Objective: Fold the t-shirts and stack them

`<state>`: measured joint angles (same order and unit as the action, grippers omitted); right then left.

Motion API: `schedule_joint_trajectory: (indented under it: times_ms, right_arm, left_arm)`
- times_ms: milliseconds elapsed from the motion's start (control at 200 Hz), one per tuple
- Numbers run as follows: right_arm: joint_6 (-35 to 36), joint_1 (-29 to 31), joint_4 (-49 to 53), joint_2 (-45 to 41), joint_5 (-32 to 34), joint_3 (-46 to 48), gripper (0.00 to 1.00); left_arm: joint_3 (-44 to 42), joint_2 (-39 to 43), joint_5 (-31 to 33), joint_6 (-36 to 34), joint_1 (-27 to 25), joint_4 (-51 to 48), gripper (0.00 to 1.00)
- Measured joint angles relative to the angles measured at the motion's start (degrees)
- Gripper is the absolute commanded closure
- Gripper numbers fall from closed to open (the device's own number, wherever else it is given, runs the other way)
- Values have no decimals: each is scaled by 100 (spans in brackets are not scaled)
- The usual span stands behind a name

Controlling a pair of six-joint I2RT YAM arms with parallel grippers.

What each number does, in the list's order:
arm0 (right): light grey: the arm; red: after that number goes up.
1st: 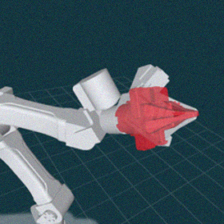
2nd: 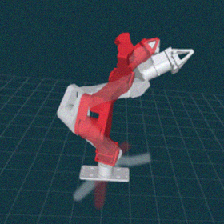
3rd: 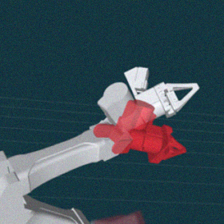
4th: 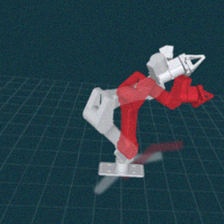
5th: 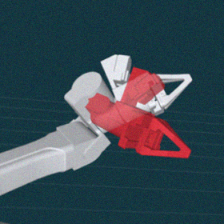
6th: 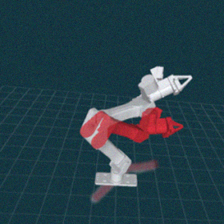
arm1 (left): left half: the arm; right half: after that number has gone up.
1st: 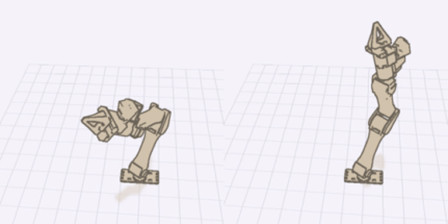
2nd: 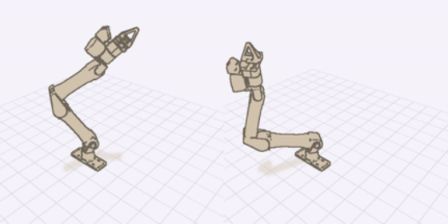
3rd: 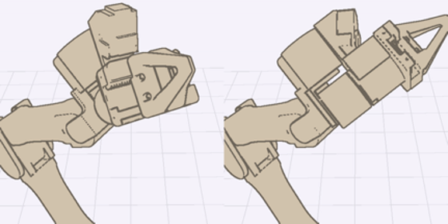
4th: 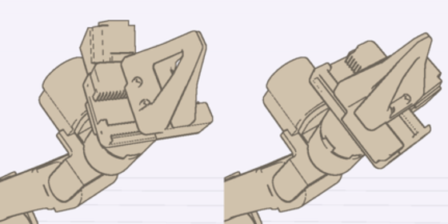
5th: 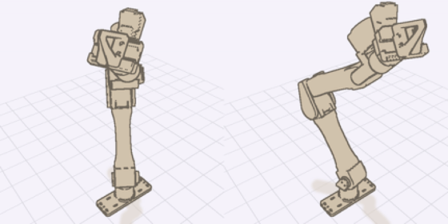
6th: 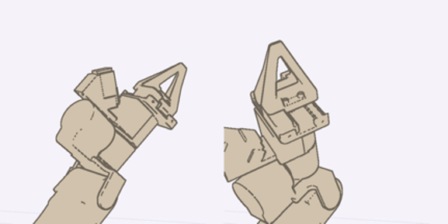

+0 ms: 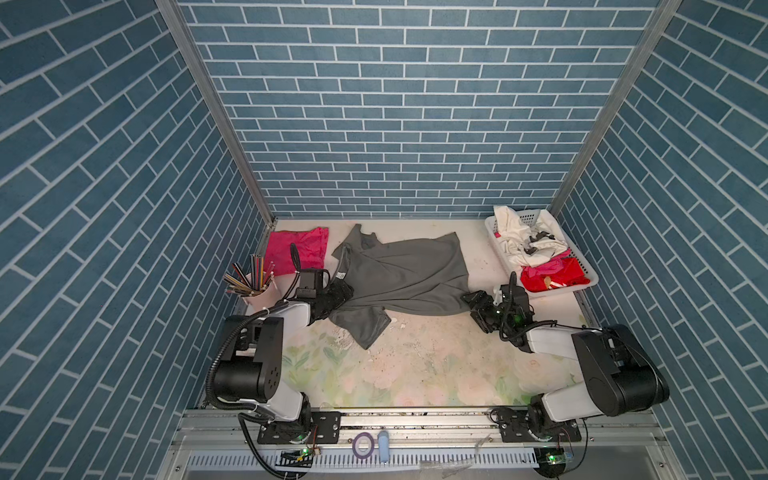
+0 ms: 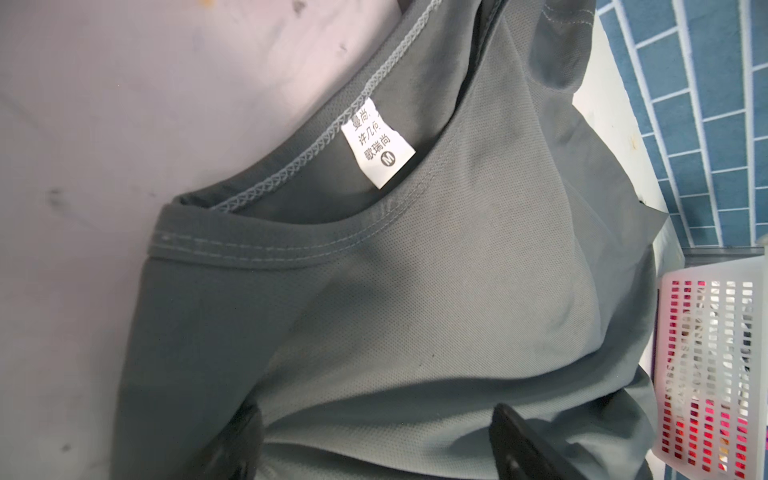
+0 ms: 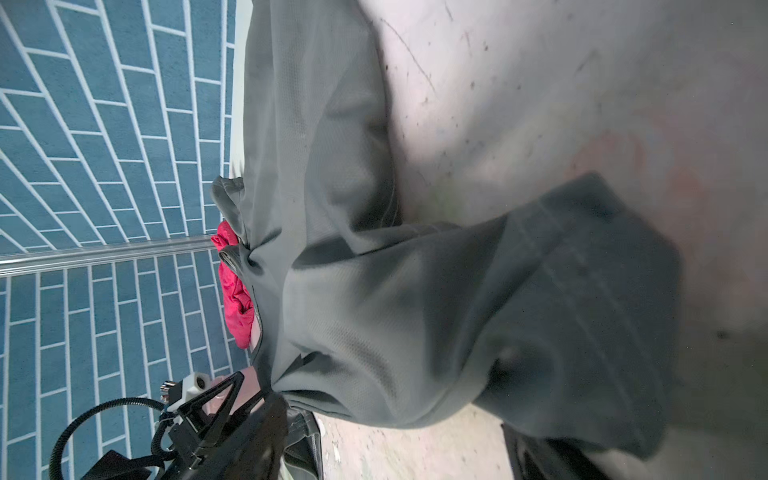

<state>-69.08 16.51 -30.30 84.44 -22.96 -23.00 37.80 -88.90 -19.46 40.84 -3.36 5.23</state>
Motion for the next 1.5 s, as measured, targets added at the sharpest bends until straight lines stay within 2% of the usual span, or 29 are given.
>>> schedule_joint_trajectory:
  times_ms: [125,195,325,360,375,485,615,710,770,795,820,915,990,1100,1190,1255,1385,1500]
  right_arm:
    - [-111,-24,24,0,227,4,31]
    - [-144,-120,-39,74,299,2,44]
    - [-151,-282,-402,625,254,-208,61]
    - [-114,-313,-544,811,205,-286,67]
    - [-118,-319,-601,896,195,-330,73]
    - [72,-348,-640,1355,111,-763,100]
    - [632,-343,-90,1200,269,-1322,100]
    - [1434,-243,466,389,807,-1488,100]
    - [2026,-160,774,-433,1189,-1488,86]
    - [2216,-133,876,-765,1300,-1488,76]
    - [2406,-74,964,-1054,1381,-1480,62]
    - [2981,-33,1200,-1711,1600,-1309,38]
    - [3224,-33,1414,-1902,1683,-905,27]
    - [3445,-26,2251,-1895,1853,-466,19]
    - [3515,-28,2977,-1899,2083,-531,9]
    - [3499,-37,3241,-1899,2146,-678,7]
    - [3237,-44,3230,-1770,1969,-942,6]
    - [2826,-46,2911,-1075,1620,-1043,6]
  left_arm:
    - [-15,20,-11,-37,63,-22,13]
    - [-15,20,-28,-46,74,-22,12]
    - [-22,22,-42,-68,83,-20,12]
    - [-24,22,-50,-72,85,-20,12]
    - [-24,22,-55,-74,87,-20,12]
    - [-44,33,-66,-87,92,0,12]
    - [-76,57,-79,-96,118,20,12]
    - [-87,59,-85,-101,120,33,12]
    - [-92,61,-94,-103,125,44,12]
    - [-96,61,-101,-103,127,50,12]
    - [-98,61,-105,-101,129,55,12]
    - [-98,61,-111,-101,131,59,12]
    - [-98,57,-116,-101,133,59,12]
    - [-96,55,-122,-101,138,55,12]
    - [-96,57,-133,-101,151,52,12]
    - [-98,70,-136,-103,166,42,12]
    - [-98,116,-131,-105,254,-57,12]
    - [-74,166,-127,-127,271,-186,12]
